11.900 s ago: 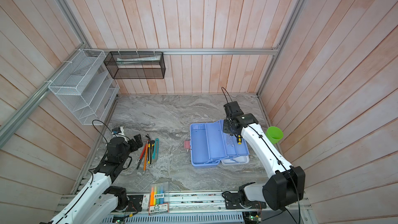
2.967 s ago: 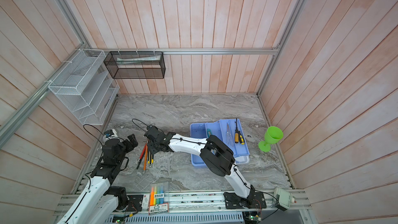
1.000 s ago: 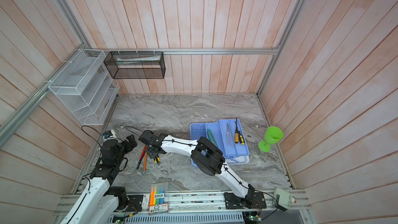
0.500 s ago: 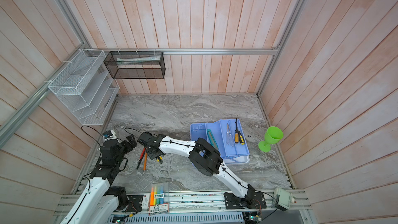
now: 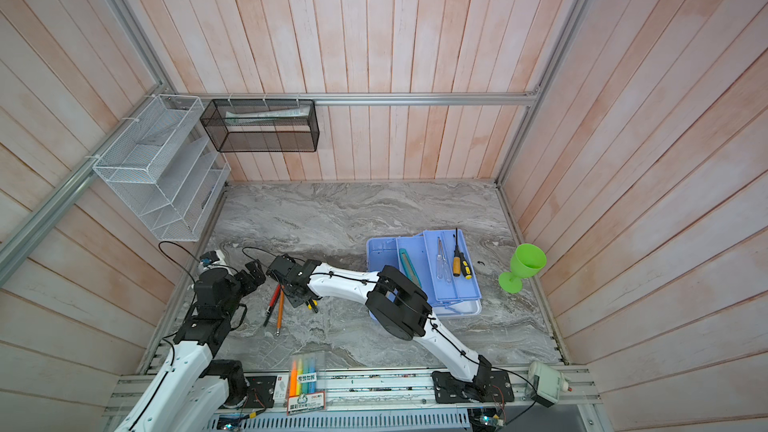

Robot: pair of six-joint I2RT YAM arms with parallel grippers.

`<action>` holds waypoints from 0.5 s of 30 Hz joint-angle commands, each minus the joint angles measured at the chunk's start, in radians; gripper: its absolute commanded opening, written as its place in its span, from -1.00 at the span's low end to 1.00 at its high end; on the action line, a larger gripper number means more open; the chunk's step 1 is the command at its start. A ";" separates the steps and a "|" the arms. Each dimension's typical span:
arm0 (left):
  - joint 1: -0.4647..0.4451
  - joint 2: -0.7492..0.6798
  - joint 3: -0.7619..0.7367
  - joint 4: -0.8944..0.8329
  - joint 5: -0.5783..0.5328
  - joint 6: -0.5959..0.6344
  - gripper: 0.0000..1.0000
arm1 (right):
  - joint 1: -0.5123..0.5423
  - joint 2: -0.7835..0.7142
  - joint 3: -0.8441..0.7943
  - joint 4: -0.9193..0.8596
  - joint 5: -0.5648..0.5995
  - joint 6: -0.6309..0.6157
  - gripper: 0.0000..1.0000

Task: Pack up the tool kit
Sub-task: 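Carry the yellow cutter into the tray while the left gripper nears the hex keys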

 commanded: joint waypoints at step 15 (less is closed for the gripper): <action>-0.171 0.197 -0.052 0.108 0.028 -0.234 1.00 | -0.205 -0.549 -0.454 0.136 0.050 0.041 -0.68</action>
